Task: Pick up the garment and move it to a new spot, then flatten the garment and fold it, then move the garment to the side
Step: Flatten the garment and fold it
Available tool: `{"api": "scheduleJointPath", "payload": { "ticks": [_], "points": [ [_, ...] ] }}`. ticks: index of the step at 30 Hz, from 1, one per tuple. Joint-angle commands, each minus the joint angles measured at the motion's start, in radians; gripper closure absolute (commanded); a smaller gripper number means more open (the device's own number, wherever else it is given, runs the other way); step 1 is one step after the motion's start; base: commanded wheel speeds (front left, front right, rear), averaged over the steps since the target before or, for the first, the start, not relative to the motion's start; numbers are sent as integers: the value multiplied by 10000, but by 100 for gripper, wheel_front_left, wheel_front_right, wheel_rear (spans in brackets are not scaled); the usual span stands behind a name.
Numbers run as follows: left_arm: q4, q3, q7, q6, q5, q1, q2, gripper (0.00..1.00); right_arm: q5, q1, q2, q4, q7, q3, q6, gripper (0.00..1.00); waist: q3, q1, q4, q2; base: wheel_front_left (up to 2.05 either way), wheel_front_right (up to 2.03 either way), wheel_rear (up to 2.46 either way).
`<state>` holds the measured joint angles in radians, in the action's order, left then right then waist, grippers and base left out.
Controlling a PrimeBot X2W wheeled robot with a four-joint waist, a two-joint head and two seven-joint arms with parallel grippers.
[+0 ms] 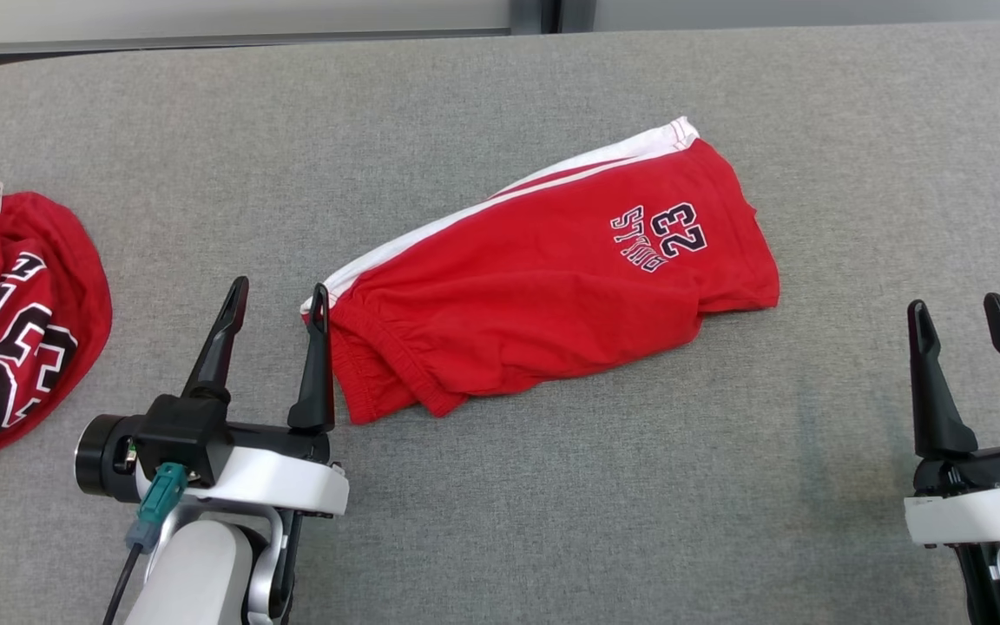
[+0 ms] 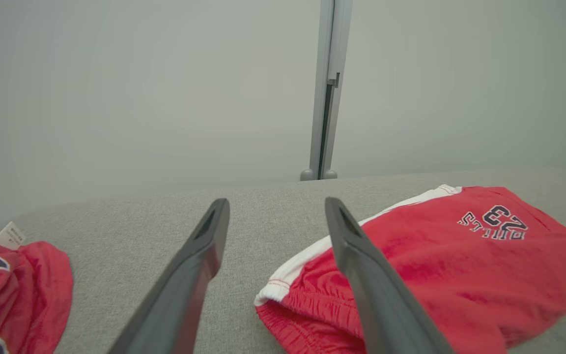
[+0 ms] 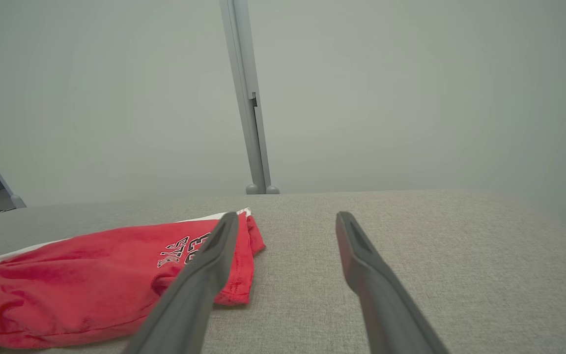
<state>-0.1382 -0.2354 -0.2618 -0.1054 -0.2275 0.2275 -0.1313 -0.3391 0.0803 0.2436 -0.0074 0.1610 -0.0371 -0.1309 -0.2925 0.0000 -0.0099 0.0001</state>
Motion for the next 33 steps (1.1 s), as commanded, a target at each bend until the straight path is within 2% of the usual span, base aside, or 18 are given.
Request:
{"api": "scheduleJointPath", "payload": {
  "ticks": [1, 11, 20, 28, 29, 30, 32, 33],
  "points": [
    [4, 35, -42, 42, 68, 30, 5, 0, 85, -105, 26, -60, -40, 96, 4, 0, -77, 0, 49, -1, 0, 0, 0],
    [304, -469, -41, 168, 320, 956, 395, 0, 136, 809, 728, -159, -563, 387, 4, 0, -1320, 0, 986, -1, 0, 0, 0],
    [418, -831, -30, 249, 366, 1618, 682, 0, -142, 2863, 1722, 1593, -1807, -908, 6, 0, -2007, 0, 1674, -1, 0, 0, 0],
    [406, -811, -30, 208, 382, 1677, 745, 0, -578, 3653, 1717, 3007, -2960, -1536, 12, 0, -2091, 0, 1781, -1, 0, 0, 0],
    [399, -791, -30, 198, 380, 1658, 750, 0, -587, 3709, 1710, 3098, -3055, -1589, 12, 8, -2082, 0, 1771, -1, 0, 0, 0],
    [395, -775, -30, 191, 385, 1635, 757, 0, -675, 3755, 1666, 3151, -3135, -1611, 12, 45, -2061, 0, 1759, -1, 0, 0, 0],
    [398, -732, -30, 191, 410, 1583, 762, 0, -752, 3766, 1618, 3189, -3225, -1655, 12, 100, -2013, 0, 1720, -1, 0, 0, 0],
    [398, -713, -30, 191, 421, 1555, 766, 0, -832, 3756, 1588, 3177, -3188, -1686, 12, 100, -1977, 0, 1693, -1, 0, 0, 0]
  ]
}}
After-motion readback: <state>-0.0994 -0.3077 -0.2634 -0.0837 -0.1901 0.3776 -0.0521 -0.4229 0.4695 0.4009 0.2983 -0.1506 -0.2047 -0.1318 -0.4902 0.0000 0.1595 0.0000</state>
